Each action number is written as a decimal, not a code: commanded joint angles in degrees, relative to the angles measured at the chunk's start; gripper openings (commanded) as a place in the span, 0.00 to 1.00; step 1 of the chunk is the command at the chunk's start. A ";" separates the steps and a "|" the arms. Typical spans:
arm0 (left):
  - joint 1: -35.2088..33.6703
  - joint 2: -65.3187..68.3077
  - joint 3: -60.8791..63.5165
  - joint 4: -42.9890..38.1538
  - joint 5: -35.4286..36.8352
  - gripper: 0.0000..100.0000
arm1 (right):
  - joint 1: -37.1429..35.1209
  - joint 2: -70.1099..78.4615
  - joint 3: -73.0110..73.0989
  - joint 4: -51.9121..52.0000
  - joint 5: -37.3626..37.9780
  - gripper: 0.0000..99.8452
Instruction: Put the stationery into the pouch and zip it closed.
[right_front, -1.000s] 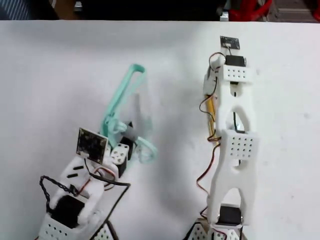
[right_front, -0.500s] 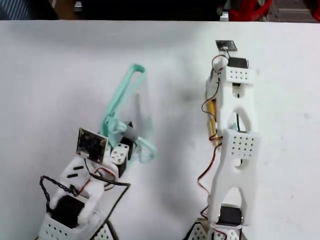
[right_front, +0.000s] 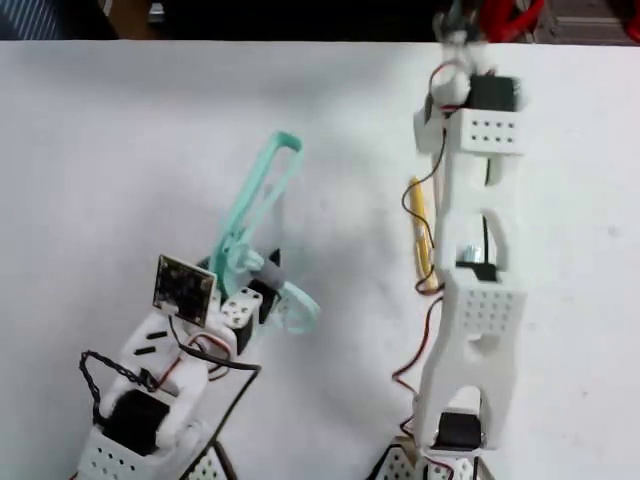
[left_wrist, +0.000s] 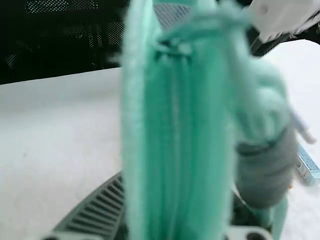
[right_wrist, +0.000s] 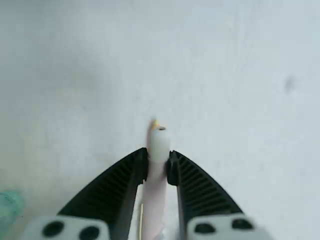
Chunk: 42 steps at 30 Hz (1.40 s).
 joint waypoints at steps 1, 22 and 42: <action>0.48 -0.48 -0.35 -1.14 -0.35 0.15 | -4.00 -15.43 -2.55 0.48 0.26 0.02; 0.48 -0.48 -0.35 -0.97 -0.35 0.15 | -32.75 -39.34 -2.99 -14.37 -18.90 0.02; 0.40 -0.48 -0.35 -0.97 -0.35 0.15 | -36.18 -28.88 -2.64 -0.48 -26.64 0.02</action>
